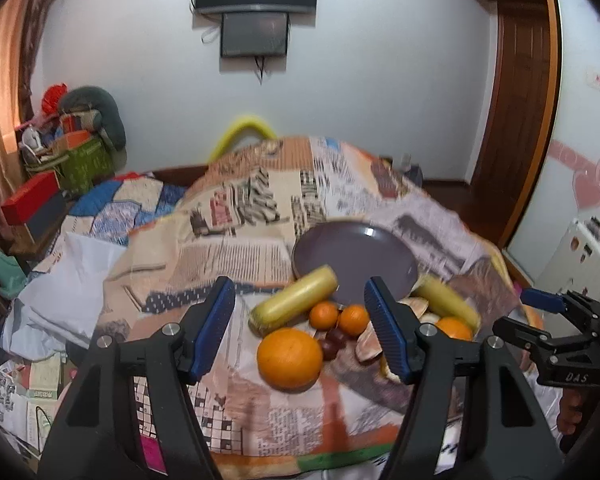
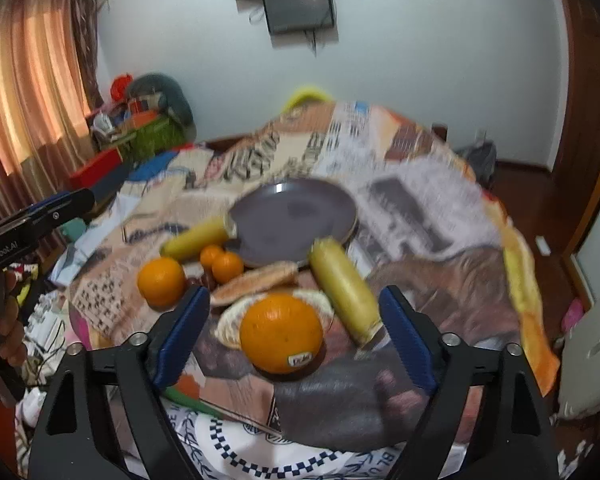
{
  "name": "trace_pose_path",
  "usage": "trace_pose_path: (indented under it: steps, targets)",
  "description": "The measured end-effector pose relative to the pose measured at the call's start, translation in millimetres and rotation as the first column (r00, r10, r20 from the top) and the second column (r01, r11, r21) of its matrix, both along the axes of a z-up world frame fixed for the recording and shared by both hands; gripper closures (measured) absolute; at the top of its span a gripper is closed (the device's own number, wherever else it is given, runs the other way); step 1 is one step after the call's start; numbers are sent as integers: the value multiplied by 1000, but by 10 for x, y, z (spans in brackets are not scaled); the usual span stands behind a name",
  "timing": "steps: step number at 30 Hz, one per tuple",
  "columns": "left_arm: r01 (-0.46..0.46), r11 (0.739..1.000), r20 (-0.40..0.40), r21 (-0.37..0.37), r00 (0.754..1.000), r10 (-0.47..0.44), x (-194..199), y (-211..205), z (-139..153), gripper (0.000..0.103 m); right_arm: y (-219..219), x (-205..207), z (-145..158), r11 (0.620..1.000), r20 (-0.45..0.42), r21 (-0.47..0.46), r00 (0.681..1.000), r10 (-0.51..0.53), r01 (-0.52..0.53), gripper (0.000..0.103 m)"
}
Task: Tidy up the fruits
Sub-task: 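Close the left gripper on a large orange while the right gripper grips the Dole orange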
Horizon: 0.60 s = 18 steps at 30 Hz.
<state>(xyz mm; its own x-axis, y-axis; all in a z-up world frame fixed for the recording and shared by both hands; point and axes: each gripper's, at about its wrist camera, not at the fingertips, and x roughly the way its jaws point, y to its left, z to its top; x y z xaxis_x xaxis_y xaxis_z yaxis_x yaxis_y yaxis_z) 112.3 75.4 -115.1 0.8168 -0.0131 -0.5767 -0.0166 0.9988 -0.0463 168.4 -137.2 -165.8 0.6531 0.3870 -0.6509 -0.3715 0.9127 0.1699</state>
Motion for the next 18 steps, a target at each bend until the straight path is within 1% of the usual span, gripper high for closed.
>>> trace_pose_path:
  steps: [4, 6, 9, 12, 13, 14, 18]
  targets:
    - [29, 1000, -80, 0, 996, -29, 140, 42, -243, 36, 66, 88, -175, 1000, -64, 3, 998, 3, -3, 20]
    - [43, 999, -129, -13, 991, -45, 201, 81, -395, 36, 107, 129, -249, 1000, -96, 5, 995, 7, -7, 20]
    - [52, 998, -180, -26, 982, -56, 269, 103, -535, 36, 157, 168, -325, 1000, -123, 1, 992, 19, -19, 20]
    - [64, 997, -235, -44, 969, -72, 348, 127, -681, 32, 188, 211, -377, 999, -151, 10, 988, 35, -34, 20]
    - [71, 996, -258, -55, 963, -83, 379, 130, -733, 28, 200, 225, -393, 999, -161, 11, 986, 36, -35, 20]
    - [76, 995, -282, -65, 955, -92, 414, 132, -794, 26, 215, 242, -416, 999, -168, 12, 985, 39, -38, 20]
    - [69, 996, -312, -63, 946, -85, 491, 124, -916, 26, 258, 290, -490, 999, -199, 16, 979, 54, -52, 20]
